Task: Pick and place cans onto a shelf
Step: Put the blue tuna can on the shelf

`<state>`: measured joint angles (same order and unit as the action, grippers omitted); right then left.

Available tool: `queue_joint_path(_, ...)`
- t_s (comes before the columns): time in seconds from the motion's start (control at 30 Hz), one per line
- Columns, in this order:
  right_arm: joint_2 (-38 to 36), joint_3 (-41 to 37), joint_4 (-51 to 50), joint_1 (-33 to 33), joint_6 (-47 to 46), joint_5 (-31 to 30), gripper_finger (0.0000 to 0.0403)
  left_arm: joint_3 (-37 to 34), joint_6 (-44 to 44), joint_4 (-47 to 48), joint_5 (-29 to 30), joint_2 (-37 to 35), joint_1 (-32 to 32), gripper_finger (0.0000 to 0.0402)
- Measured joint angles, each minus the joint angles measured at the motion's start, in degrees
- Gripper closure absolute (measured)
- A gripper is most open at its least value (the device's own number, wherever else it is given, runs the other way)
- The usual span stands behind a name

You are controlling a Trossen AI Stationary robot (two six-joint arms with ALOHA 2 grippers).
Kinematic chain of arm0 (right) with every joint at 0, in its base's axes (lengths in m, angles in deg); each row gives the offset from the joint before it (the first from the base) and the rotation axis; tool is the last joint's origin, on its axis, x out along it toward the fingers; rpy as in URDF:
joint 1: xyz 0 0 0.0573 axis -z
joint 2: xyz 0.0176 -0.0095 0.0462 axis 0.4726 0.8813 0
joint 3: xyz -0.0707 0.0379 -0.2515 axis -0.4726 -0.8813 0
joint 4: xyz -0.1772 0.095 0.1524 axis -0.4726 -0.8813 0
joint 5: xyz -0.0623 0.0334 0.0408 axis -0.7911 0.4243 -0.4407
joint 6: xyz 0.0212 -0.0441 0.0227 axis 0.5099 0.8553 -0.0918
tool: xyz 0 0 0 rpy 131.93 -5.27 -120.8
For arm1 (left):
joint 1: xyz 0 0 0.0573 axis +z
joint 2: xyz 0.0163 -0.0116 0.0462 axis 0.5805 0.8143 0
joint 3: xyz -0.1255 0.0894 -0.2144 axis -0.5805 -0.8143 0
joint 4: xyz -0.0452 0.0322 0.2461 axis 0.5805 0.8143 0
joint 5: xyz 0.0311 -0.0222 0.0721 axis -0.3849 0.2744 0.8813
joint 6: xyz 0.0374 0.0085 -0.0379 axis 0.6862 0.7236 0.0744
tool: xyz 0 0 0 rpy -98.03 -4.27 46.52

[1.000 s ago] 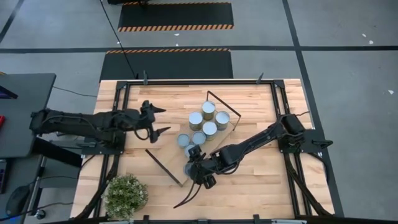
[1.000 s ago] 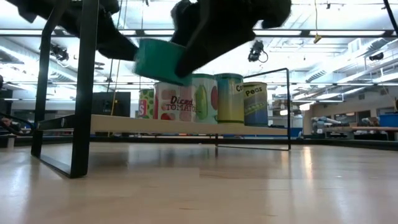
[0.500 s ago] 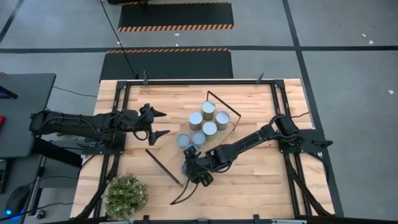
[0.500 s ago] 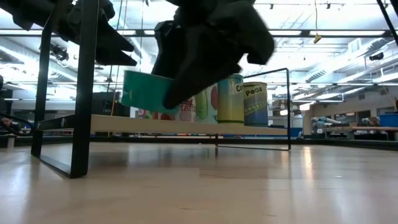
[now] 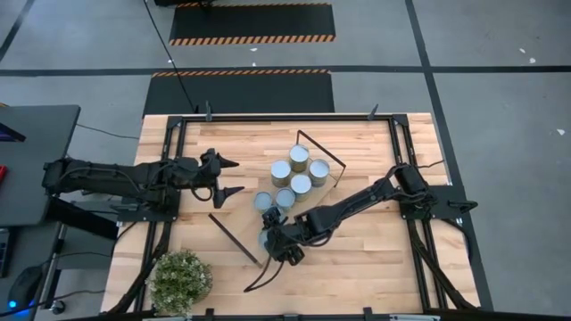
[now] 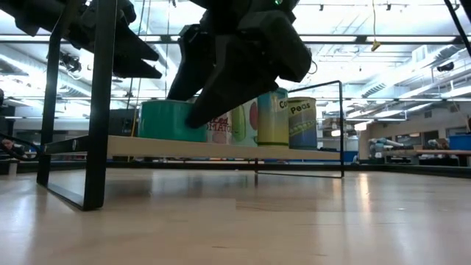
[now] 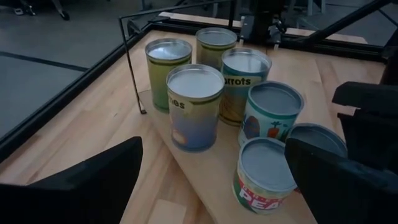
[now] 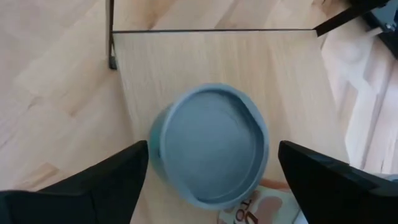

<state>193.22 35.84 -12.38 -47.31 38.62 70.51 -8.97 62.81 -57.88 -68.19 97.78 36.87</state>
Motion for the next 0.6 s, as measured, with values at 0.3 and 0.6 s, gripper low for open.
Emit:
queue_joint_path(0.3,-0.20,0.00,0.41,-0.81,1.00,-4.09,0.0031,0.00,0.00,-0.04,0.00,0.00,0.00,0.0002)
queue_joint_path(0.6,-0.20,-0.02,4.59,-0.74,1.11,-6.39,0.0034,0.00,-0.01,-0.01,0.00,0.00,0.00,0.0002)
